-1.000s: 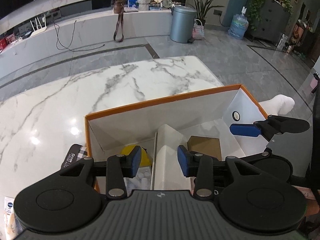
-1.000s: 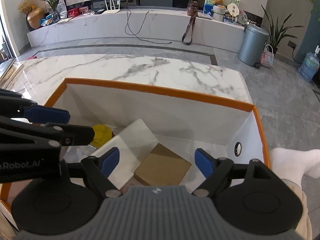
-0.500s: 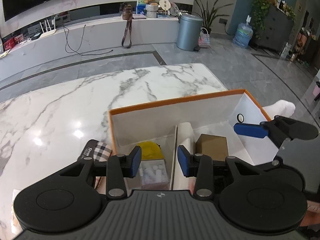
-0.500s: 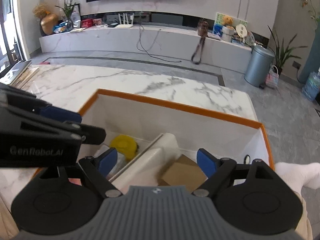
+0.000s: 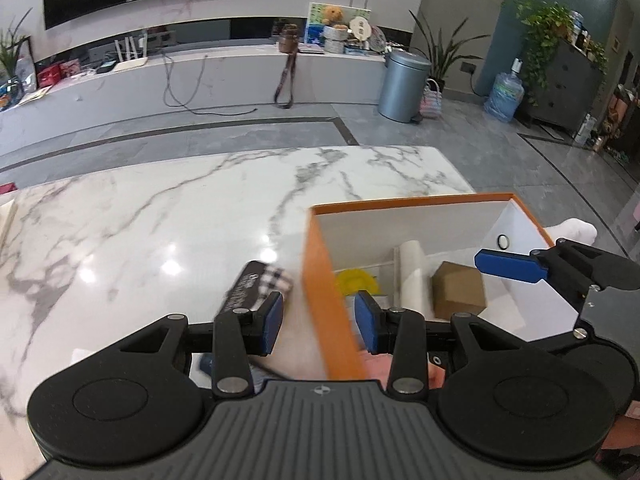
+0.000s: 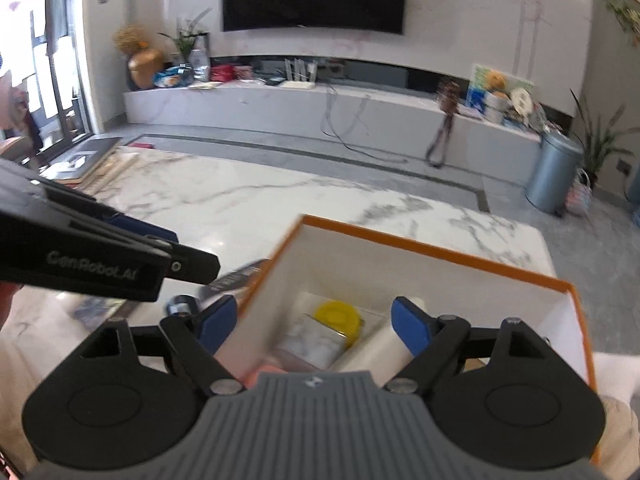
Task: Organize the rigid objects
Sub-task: 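Move both tools back over the navy spray can and book-cover card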
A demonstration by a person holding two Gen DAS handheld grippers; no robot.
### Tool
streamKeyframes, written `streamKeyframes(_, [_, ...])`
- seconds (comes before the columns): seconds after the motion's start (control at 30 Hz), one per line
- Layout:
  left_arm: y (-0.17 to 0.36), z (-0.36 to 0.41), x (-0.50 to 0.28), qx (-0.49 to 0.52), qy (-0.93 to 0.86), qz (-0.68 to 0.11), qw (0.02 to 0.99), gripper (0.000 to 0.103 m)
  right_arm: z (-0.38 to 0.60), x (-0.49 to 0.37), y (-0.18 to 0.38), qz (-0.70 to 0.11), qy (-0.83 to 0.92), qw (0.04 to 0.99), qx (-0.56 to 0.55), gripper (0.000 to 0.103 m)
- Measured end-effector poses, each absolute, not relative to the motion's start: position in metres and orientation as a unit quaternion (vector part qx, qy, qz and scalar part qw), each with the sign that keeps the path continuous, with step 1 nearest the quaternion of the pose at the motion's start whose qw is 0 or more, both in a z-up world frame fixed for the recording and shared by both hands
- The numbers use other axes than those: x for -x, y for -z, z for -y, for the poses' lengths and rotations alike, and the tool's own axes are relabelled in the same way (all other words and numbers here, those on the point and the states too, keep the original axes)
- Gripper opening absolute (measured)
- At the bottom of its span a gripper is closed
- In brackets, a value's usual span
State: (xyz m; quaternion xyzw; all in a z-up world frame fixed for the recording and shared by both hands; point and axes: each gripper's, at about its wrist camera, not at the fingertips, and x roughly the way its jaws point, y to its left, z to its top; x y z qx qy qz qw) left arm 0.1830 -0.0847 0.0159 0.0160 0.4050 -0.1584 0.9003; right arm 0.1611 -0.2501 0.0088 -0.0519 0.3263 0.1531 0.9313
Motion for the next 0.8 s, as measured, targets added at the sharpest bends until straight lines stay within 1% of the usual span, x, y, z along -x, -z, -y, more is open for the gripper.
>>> streamKeyframes(0.2, [-0.014,0.049,-0.174,-0.01,0.138,-0.409,0.902,0.046,0.211,-0.152,-0.014,-0.32,-0.192,0.924,0.089,0.075])
streamKeyframes(0.3, [-0.01,0.033,-0.171,-0.013,0.13,-0.416,0.9,0.046,0.191,-0.149,-0.012,-0.325,-0.209,0.916,0.111,0.069])
streamKeyframes(0.37, [-0.007,0.022,-0.168,-0.017,0.123,-0.419,0.899,0.046,0.178,-0.149,-0.009,-0.332,-0.221,0.908,0.127,0.06])
streamKeyframes(0.4, [-0.005,0.015,-0.168,-0.018,0.117,-0.422,0.899,0.046,0.172,-0.15,-0.007,-0.336,-0.228,0.904,0.135,0.059])
streamKeyframes(0.53, [0.002,-0.007,-0.166,-0.018,0.104,-0.429,0.897,0.046,0.15,-0.155,0.001,-0.354,-0.253,0.885,0.164,0.058])
streamKeyframes(0.7, [0.021,-0.031,-0.17,-0.046,0.088,-0.454,0.886,0.046,0.123,-0.17,0.016,-0.395,-0.269,0.858,0.188,0.057])
streamKeyframes(0.77, [0.029,-0.039,-0.172,-0.051,0.078,-0.462,0.882,0.051,0.113,-0.175,0.024,-0.414,-0.273,0.845,0.199,0.055])
streamKeyframes(0.8, [0.034,-0.043,-0.174,-0.051,0.077,-0.467,0.879,0.055,0.109,-0.179,0.028,-0.424,-0.272,0.839,0.205,0.055])
